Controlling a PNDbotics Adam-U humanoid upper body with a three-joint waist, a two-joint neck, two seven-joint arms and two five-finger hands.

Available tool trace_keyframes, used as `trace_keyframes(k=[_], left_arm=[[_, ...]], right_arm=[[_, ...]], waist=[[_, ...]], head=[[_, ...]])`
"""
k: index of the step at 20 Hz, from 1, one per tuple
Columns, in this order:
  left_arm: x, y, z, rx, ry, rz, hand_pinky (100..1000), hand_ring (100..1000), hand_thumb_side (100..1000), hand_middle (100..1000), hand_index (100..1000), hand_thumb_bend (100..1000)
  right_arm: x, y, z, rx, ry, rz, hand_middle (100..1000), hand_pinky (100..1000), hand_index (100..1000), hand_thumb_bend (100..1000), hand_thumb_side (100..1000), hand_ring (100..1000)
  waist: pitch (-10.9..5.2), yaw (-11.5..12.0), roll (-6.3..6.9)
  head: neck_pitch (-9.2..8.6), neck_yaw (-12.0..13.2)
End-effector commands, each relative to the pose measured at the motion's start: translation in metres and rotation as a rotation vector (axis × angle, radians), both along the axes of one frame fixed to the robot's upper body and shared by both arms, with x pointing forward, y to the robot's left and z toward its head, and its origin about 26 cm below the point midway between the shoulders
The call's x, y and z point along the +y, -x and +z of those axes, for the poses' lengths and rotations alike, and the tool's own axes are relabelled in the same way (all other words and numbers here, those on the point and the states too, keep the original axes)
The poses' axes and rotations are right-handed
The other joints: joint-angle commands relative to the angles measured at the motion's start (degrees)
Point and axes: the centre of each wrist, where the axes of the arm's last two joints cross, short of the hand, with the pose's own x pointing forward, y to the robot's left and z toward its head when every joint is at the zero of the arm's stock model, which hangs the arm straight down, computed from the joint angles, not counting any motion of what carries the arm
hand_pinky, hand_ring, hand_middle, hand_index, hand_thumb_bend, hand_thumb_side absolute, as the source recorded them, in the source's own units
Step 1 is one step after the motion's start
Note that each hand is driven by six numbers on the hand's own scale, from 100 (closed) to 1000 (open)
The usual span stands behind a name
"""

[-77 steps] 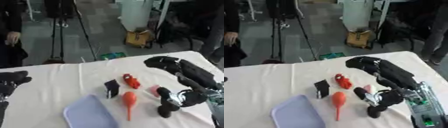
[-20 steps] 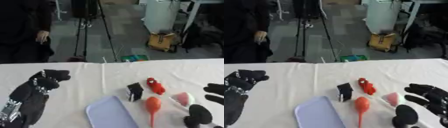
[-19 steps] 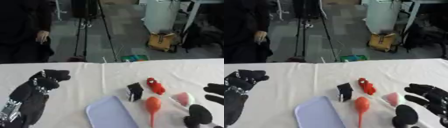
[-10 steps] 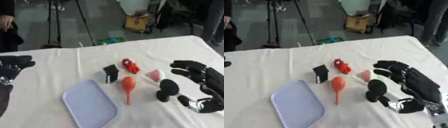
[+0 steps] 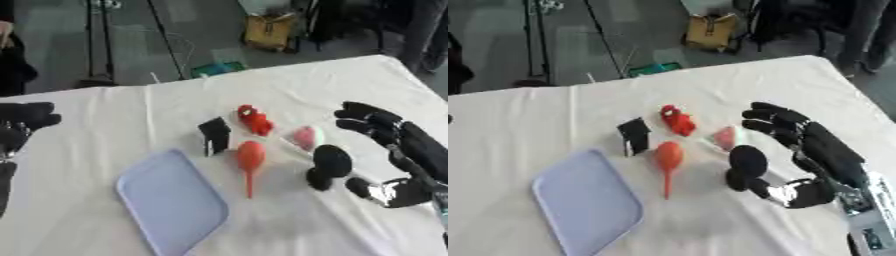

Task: Pick up objects on the table and place them in the box.

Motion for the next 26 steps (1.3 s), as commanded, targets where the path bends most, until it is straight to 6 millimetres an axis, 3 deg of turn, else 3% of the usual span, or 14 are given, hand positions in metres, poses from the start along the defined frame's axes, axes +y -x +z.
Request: trace_keyframes(k=[1, 12, 22, 26], left_arm=[[0.0, 0.002, 0.006, -0.03, -0.007, -0.002, 836, 837, 1000, 720, 680, 101], [-0.001, 0.002, 0.006, -0.027, -0.015, -0.003, 836, 837, 1000, 720, 680, 100], [-0.002, 0.002, 0.006, -0.028, -0.019, -0.007, 836, 836, 1000, 721, 680, 100], [-0.001, 0.002, 0.006, -0.029, -0.019, -0.006, 836, 836, 1000, 721, 680, 100]], right_arm=[[-0.003, -0.001, 0.009, -0.006, 0.001, -0.012, 886, 879, 939, 511, 1000, 974], [-0.001, -0.013, 0.002, 0.094, -0.026, -0.081, 896, 893, 920, 507, 1000, 986], [-0.001, -0.021, -0.011, 0.247, -0.011, -0.106, 905, 900, 953, 506, 1000, 999], [0.002, -0.02, -0.012, 0.255, 0.038, -0.086, 869, 871, 993, 521, 1000, 964]], waist=[[-0.74, 0.0, -0.15], [-0.27, 0.0, -0.23], [-0.11, 0.0, -0.16], [-0.07, 0.0, -0.14]], head=[[-0.71, -0.1], [-2.31, 0.3], [-3.4, 0.0], [-3.52, -0.1]])
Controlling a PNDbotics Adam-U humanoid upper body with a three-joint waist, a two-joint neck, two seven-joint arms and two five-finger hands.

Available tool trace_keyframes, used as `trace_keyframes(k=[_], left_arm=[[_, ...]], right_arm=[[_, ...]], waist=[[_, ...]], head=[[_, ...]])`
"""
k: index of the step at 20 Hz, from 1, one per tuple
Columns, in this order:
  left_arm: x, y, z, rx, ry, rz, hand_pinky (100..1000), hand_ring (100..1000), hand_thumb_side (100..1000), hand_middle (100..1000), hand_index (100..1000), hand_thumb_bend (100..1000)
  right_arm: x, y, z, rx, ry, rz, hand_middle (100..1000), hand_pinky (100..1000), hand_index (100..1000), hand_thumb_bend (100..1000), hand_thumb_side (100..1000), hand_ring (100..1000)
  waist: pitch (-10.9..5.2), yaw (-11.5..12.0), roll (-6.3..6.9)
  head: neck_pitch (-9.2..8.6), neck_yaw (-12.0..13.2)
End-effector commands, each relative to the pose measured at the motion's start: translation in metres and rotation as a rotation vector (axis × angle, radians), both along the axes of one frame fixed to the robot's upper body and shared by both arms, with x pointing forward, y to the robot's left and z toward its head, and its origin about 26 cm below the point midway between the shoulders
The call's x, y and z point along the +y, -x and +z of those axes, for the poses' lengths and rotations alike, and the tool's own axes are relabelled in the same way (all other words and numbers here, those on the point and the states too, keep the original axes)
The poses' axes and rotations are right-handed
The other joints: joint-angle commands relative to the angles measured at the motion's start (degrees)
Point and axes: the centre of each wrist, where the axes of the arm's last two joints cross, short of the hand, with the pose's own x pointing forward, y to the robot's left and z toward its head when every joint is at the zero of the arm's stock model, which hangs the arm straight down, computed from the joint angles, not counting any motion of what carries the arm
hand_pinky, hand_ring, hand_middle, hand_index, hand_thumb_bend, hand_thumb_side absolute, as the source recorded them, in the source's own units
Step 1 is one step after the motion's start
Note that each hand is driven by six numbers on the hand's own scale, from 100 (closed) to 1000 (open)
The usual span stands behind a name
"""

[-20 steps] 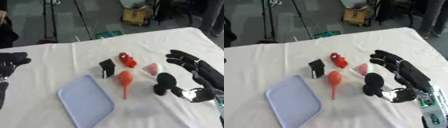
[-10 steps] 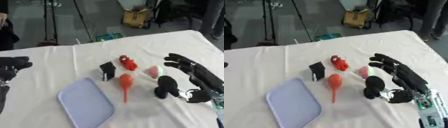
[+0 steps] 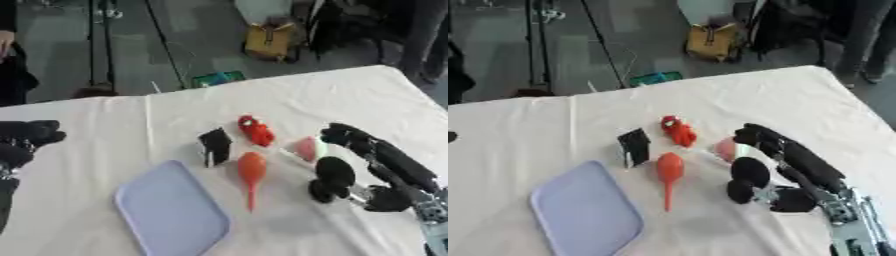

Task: Pick up objects on the table and place them in the box.

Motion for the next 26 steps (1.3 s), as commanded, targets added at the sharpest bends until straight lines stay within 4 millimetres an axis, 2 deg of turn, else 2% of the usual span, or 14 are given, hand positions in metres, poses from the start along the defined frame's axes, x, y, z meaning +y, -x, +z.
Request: trace_keyframes(k=[1, 9, 10, 12, 17, 21, 22, 26], left_arm=[[-0.001, 0.002, 0.006, -0.024, -0.006, -0.005, 836, 836, 1000, 721, 680, 100], [-0.002, 0.001, 0.007, -0.027, -0.009, -0.007, 836, 836, 1000, 721, 680, 100], [-0.001, 0.001, 0.007, -0.027, -0.009, -0.007, 836, 836, 1000, 721, 679, 100], [-0.002, 0.001, 0.007, -0.027, -0.01, -0.007, 836, 837, 1000, 721, 679, 100], [-0.002, 0.001, 0.006, -0.025, -0.013, -0.01, 837, 839, 1000, 721, 678, 100], [-0.002, 0.002, 0.006, -0.024, -0.017, -0.012, 836, 837, 1000, 720, 678, 100], [-0.002, 0.002, 0.006, -0.023, -0.018, -0.012, 836, 837, 1000, 719, 678, 100], [-0.002, 0.002, 0.006, -0.022, -0.021, -0.012, 837, 837, 1000, 719, 677, 100]], right_arm=[[0.0, 0.001, 0.007, -0.016, 0.049, 0.021, 862, 867, 998, 525, 1000, 957], [0.006, 0.003, 0.003, -0.025, 0.122, 0.054, 868, 822, 991, 544, 1000, 890], [0.006, 0.003, 0.003, -0.027, 0.128, 0.055, 875, 780, 989, 556, 1000, 844], [0.007, 0.003, 0.003, -0.033, 0.137, 0.057, 875, 755, 989, 569, 1000, 812], [0.004, 0.002, 0.005, -0.049, 0.149, 0.055, 878, 725, 982, 574, 1000, 805], [-0.004, 0.003, 0.016, -0.088, 0.205, 0.063, 877, 700, 957, 588, 994, 805], [-0.006, 0.003, 0.019, -0.096, 0.22, 0.066, 875, 687, 955, 597, 964, 801], [-0.013, 0.006, 0.028, -0.123, 0.272, 0.083, 870, 683, 950, 582, 957, 799]], waist=[[-0.75, -0.1, -0.14], [-0.63, -0.1, -0.16], [-0.6, -0.1, -0.18], [-0.56, -0.2, -0.23], [-0.49, -0.1, -0.25], [-0.53, -0.1, -0.3], [-0.53, -0.1, -0.31], [-0.5, -0.2, -0.34]], head=[[-0.6, -0.1], [-0.73, 0.1], [-0.73, 0.1], [-0.75, 0.1], [-0.98, 0.0], [-1.16, 0.0], [-1.21, 0.0], [-1.28, 0.1]])
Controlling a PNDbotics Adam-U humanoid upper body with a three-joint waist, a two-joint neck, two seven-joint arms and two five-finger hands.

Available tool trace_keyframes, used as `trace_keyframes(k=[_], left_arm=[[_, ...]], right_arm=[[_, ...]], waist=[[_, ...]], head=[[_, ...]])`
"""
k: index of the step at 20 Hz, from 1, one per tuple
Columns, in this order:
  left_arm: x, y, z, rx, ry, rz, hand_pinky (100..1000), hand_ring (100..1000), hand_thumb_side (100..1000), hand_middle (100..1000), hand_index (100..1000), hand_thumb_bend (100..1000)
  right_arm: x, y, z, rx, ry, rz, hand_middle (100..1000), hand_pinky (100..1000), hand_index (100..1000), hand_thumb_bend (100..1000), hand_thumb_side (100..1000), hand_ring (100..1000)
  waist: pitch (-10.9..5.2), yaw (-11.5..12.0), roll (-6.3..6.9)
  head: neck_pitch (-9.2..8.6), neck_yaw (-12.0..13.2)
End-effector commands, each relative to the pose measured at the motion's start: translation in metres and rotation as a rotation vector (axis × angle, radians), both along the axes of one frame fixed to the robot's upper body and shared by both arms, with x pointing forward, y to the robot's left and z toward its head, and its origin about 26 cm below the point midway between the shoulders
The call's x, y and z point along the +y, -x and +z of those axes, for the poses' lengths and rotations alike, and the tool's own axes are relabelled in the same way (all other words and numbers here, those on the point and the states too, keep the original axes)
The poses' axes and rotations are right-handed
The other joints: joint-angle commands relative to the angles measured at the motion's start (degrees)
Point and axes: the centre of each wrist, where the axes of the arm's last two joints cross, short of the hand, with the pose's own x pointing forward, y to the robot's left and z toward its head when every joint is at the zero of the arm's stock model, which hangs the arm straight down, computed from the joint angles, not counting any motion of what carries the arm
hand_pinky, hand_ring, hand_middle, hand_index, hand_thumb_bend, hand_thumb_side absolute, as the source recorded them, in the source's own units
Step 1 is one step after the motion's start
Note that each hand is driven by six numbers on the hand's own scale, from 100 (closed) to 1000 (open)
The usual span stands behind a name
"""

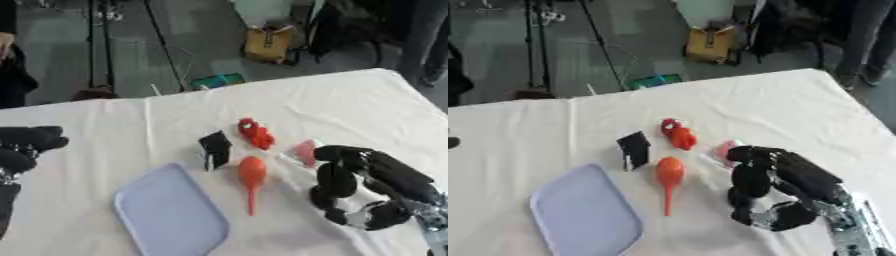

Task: Pick up objects on the table and place them in the box.

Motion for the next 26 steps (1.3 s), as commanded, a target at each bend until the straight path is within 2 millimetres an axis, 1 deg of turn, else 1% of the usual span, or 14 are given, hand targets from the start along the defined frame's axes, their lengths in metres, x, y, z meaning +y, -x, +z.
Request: trace_keyframes(k=[1, 2, 3, 4, 5, 6, 8, 16, 26], left_arm=[[0.0, 0.002, 0.006, -0.025, -0.011, -0.003, 837, 837, 1000, 719, 677, 100], [0.0, 0.002, 0.006, -0.025, -0.011, -0.003, 837, 837, 1000, 719, 678, 100], [-0.001, 0.002, 0.006, -0.024, -0.012, -0.004, 837, 837, 1000, 719, 678, 100], [0.0, 0.002, 0.006, -0.024, -0.012, -0.003, 837, 838, 1000, 719, 677, 100], [0.0, 0.002, 0.006, -0.024, -0.013, -0.003, 837, 838, 1000, 719, 677, 100], [0.0, 0.002, 0.006, -0.025, -0.013, -0.002, 837, 838, 1000, 719, 677, 100], [0.0, 0.002, 0.006, -0.025, -0.014, -0.002, 838, 839, 1000, 720, 677, 100], [-0.001, 0.002, 0.006, -0.026, -0.018, -0.004, 838, 840, 1000, 721, 678, 100], [-0.002, 0.002, 0.006, -0.027, -0.021, -0.01, 838, 841, 1000, 722, 678, 100]], right_arm=[[-0.008, 0.003, 0.022, -0.05, 0.091, 0.026, 870, 683, 950, 582, 957, 799], [-0.009, 0.003, 0.024, -0.052, 0.099, 0.03, 864, 666, 942, 580, 938, 793], [-0.011, 0.004, 0.025, -0.055, 0.108, 0.033, 864, 666, 942, 580, 938, 793], [-0.012, 0.004, 0.027, -0.054, 0.121, 0.035, 853, 622, 928, 596, 881, 781], [-0.014, 0.005, 0.029, -0.051, 0.136, 0.036, 853, 622, 928, 596, 881, 781], [-0.014, 0.005, 0.03, -0.048, 0.144, 0.037, 851, 604, 925, 596, 842, 782], [-0.016, 0.006, 0.032, -0.043, 0.154, 0.038, 847, 591, 920, 598, 827, 777], [-0.017, 0.005, 0.031, -0.023, 0.147, 0.046, 827, 575, 901, 589, 812, 762], [-0.015, 0.001, 0.034, -0.007, 0.198, 0.058, 812, 561, 880, 565, 787, 749]], waist=[[-0.84, 0.0, -0.18], [-0.83, 0.0, -0.21], [-0.82, 0.0, -0.23], [-0.8, 0.0, -0.25], [-0.78, 0.1, -0.24], [-0.76, 0.1, -0.24], [-0.73, 0.1, -0.25], [-0.54, 0.1, -0.23], [-0.43, 0.5, -0.2]], head=[[-0.55, 0.1], [-0.6, 0.1], [-0.64, 0.1], [-0.65, 0.1], [-0.65, 0.2], [-0.65, 0.2], [-0.73, 0.3], [-1.02, 0.4], [-1.75, 0.4]])
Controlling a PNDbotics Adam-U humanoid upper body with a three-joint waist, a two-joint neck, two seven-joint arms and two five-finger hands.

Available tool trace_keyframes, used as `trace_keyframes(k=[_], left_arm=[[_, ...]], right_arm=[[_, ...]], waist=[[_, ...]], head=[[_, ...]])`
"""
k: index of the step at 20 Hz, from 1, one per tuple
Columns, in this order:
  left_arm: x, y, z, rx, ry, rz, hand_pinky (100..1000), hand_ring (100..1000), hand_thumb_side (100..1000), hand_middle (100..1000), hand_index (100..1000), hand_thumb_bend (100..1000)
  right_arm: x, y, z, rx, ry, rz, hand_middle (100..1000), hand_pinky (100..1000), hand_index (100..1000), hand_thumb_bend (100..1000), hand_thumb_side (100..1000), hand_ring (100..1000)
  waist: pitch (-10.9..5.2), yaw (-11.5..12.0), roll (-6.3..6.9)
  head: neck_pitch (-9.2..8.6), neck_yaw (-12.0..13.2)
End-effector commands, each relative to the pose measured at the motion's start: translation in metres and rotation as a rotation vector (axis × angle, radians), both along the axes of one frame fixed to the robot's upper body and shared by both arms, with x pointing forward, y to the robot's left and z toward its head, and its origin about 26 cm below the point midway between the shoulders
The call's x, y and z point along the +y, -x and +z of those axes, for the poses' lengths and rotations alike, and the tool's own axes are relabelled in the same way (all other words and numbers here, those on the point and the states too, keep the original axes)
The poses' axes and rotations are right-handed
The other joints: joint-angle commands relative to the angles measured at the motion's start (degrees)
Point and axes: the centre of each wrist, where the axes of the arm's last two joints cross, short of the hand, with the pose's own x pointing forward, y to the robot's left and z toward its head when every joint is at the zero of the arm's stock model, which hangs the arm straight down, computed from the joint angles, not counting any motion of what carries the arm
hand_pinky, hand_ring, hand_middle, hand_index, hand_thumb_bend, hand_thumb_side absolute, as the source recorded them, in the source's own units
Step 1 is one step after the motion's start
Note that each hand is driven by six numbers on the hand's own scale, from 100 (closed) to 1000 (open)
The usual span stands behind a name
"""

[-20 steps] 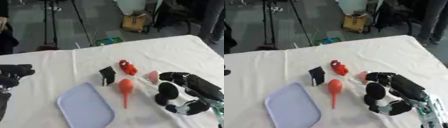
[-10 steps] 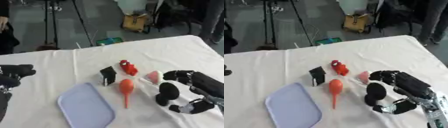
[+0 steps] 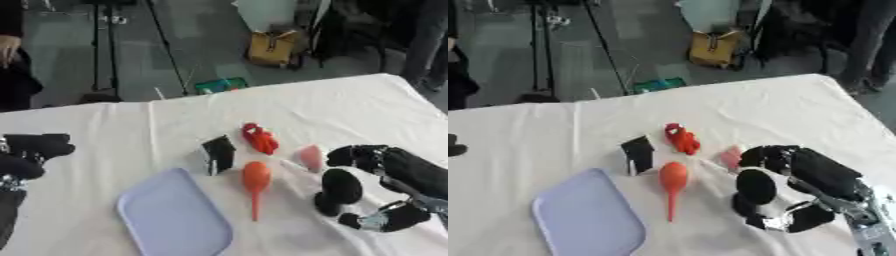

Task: Pick up objects on the table and place them in the box.

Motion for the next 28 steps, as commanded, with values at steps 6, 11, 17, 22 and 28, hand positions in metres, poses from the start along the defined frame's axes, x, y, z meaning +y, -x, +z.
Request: trace_keyframes(k=[6, 11, 17, 22, 28], left_arm=[[-0.003, 0.002, 0.006, -0.027, -0.008, -0.014, 839, 842, 1000, 722, 678, 100], [-0.004, 0.001, 0.006, -0.029, -0.01, -0.017, 839, 843, 1000, 723, 678, 100], [-0.004, 0.001, 0.007, -0.034, -0.012, -0.018, 840, 844, 1000, 724, 678, 100], [-0.004, 0.001, 0.006, -0.038, -0.015, -0.016, 840, 844, 1000, 725, 678, 100], [-0.004, 0.001, 0.006, -0.04, -0.017, -0.016, 841, 845, 1000, 726, 678, 100]], right_arm=[[-0.003, -0.004, 0.011, 0.015, 0.142, 0.041, 807, 554, 876, 555, 767, 743], [-0.003, -0.007, 0.008, 0.025, 0.15, 0.037, 795, 532, 869, 546, 722, 735], [-0.006, -0.009, 0.003, 0.046, 0.163, 0.022, 790, 521, 865, 534, 600, 739], [-0.01, -0.009, 0.004, 0.042, 0.171, 0.008, 790, 510, 865, 499, 520, 739], [-0.011, -0.009, 0.003, 0.031, 0.161, 0.007, 783, 495, 859, 444, 469, 733]], waist=[[-0.66, 0.4, -0.12], [-0.54, 0.5, -0.04], [-0.36, 0.6, 0.14], [-0.35, 0.5, 0.18], [-0.36, 0.4, 0.3]], head=[[-0.93, -0.3], [-1.13, -0.5], [-1.34, -0.6], [-1.56, -0.6], [-2.31, -0.4]])
